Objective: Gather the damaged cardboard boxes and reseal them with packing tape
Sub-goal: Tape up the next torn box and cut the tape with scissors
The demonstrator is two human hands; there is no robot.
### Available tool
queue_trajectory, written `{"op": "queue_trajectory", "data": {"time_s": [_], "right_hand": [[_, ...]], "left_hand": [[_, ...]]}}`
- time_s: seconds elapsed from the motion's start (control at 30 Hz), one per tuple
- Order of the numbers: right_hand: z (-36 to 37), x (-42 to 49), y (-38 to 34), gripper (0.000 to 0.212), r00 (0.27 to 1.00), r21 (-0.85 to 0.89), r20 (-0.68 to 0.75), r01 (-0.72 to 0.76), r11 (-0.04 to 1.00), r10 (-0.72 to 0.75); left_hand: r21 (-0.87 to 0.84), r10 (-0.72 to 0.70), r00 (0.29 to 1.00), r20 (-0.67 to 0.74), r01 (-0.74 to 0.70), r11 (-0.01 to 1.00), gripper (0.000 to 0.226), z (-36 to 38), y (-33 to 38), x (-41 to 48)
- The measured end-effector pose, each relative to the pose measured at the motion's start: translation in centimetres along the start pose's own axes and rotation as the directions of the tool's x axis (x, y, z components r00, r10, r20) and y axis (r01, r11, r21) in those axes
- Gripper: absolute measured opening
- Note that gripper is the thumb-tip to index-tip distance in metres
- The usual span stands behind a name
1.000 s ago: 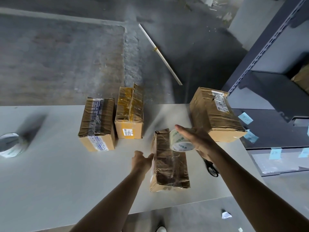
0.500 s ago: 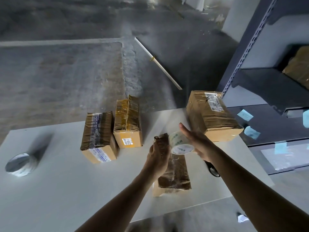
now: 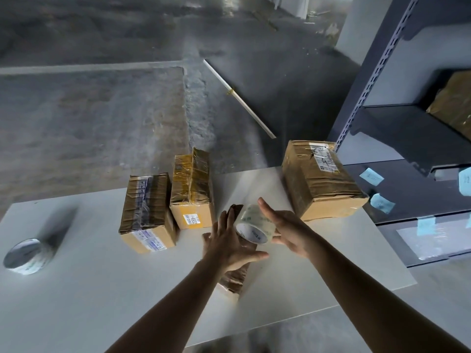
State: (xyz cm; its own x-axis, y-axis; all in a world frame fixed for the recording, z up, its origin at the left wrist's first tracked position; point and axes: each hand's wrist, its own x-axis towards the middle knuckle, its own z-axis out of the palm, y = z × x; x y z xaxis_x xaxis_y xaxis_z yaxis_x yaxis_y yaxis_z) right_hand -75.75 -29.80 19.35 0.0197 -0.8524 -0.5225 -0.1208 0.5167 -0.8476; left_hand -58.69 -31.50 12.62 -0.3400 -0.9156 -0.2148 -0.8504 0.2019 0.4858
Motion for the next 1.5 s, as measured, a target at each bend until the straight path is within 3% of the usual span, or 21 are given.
{"op": "queue_trajectory", "data": {"time_s": [0.07,0.17,0.3,0.5,0.67,0.73,0.83,0.93,1.07,1.2,1.3,1.5], "right_hand": [[-0.5,0.1,0.3,0.066,0.999,-0.008,0.033,-0.023,1.000,0.023],[-0.8,-0.1,0.5,0.048,1.000,-0.036,0.011,0.008,0.999,-0.007],[-0.3,0.6,1.2,0.090,0.992,-0.130,-0.076,0.088,0.988,-0.098],[-0.4,0.3,0.6,0.079,0.972,-0.157,-0.106,0.192,0.969,-0.210],[-1.3,-0.2,0.5,0.091,0.956,-0.252,-0.132,0.224,0.941,-0.263],[-2.3,-0.6,0.5,0.083,0.948,-0.262,-0.152,0.235,0.936,-0.281],[-4.2,-1.0,0.8,0.048,0.934,-0.328,-0.190,0.231,0.916,-0.303],[-4.8,-1.1,1.9,0.058,0.939,-0.419,-0.198,0.177,0.890,-0.280],[-4.6,-0.8,3.2,0.051,0.933,-0.506,-0.256,0.095,0.857,-0.254],[-4.8,-0.3,4.9,0.056,0.931,-0.476,-0.283,0.071,0.877,-0.230],[-4.7,0.3,6.4,0.071,0.941,-0.467,-0.271,0.056,0.883,-0.202],[-4.2,1.2,7.7,0.040,0.957,-0.438,-0.243,0.040,0.898,-0.161]], "left_hand": [[0.043,-0.018,1.000,0.000,0.018,0.999,0.132,0.3,0.1,0.0],[0.007,-0.039,0.999,-0.022,0.039,0.999,0.125,0.5,0.1,-0.1],[0.009,-0.046,0.999,-0.026,0.047,0.999,0.123,0.5,-0.1,-0.1],[0.093,-0.024,0.999,-0.026,0.026,0.995,0.117,0.5,-0.2,-0.5],[0.145,-0.028,1.000,0.010,0.026,0.989,0.113,0.2,-0.1,-0.7],[0.159,-0.036,0.999,0.027,0.031,0.987,0.114,0.2,-0.1,-0.7],[0.169,-0.042,0.999,0.031,0.036,0.985,0.116,0.3,0.0,-0.6],[0.198,-0.050,0.997,0.054,0.039,0.980,0.117,0.2,0.1,-0.6],[0.199,-0.057,0.997,0.049,0.046,0.979,0.119,0.5,-0.1,-0.6],[0.237,-0.068,0.995,0.079,0.048,0.970,0.121,0.4,-0.1,-0.3],[0.268,-0.070,0.992,0.105,0.039,0.963,0.121,0.1,-0.1,-0.2],[0.268,-0.102,0.979,0.176,0.052,0.962,0.133,-0.2,0.0,0.0]]}}
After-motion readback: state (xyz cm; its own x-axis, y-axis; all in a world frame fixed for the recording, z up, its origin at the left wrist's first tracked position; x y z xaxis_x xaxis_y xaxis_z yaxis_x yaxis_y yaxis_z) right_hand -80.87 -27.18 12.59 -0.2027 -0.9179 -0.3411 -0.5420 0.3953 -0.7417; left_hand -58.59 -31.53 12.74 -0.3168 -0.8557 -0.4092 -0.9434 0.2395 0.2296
